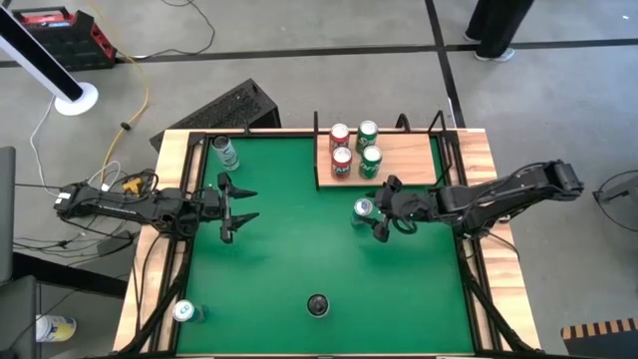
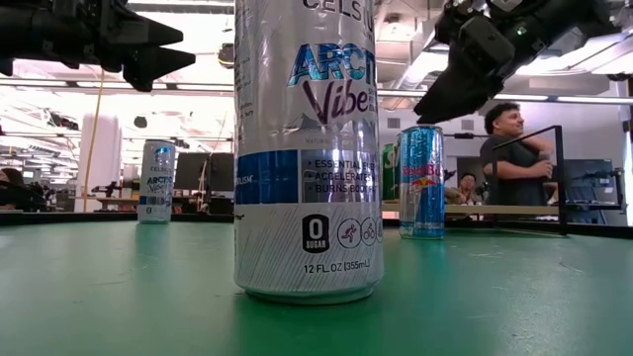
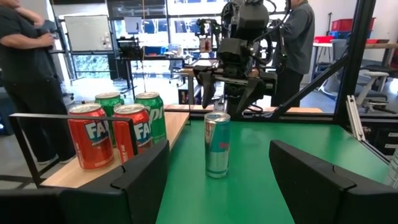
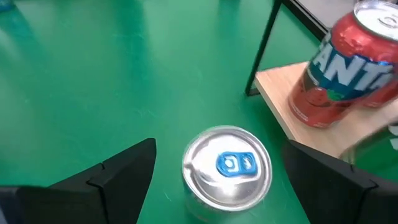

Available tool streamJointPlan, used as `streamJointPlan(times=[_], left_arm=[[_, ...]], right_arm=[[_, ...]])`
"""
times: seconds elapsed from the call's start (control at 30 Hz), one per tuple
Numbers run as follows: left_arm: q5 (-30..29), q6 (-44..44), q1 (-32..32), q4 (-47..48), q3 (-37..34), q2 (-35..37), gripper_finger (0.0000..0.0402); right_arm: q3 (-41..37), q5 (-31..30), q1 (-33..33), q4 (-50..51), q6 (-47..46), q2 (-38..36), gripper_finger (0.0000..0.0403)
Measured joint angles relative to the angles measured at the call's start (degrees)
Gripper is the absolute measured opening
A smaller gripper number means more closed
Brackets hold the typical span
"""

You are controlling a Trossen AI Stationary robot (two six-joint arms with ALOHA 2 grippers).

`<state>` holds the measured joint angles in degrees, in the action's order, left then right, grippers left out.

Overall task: Place canned beverage on shelf
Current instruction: Put the top blue soda can on the shelf

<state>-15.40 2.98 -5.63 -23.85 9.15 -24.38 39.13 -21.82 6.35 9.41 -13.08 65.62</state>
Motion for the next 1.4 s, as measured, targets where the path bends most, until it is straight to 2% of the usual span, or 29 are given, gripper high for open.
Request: streamJointPlan(times=[0.47, 1.1, 1.23, 1.4], left_arm=[[0.04, 0.19, 0.0, 0.03, 0.0, 0.0, 0.0264], [0.06, -0.04, 0.0, 0.63, 0.0, 0.01, 0.0264], [0.04, 0.31, 0.0, 0.63, 0.0, 0.02, 0.0264], [0.05, 0.42, 0.0, 0.71, 0.0, 0.02, 0.0264]], right_arm=[[0.0, -1.65, 0.0, -1.35, -0.42, 5.05, 0.0372], [0.0, -0.86, -0.53, -1.18, -0.57, 4.83, 0.0371], [0.0, -0.71, -0.87, -1.14, -0.63, 4.83, 0.0358], [0.0, -0.62, -0.9, -1.12, -0.85, 4.83, 0.031]])
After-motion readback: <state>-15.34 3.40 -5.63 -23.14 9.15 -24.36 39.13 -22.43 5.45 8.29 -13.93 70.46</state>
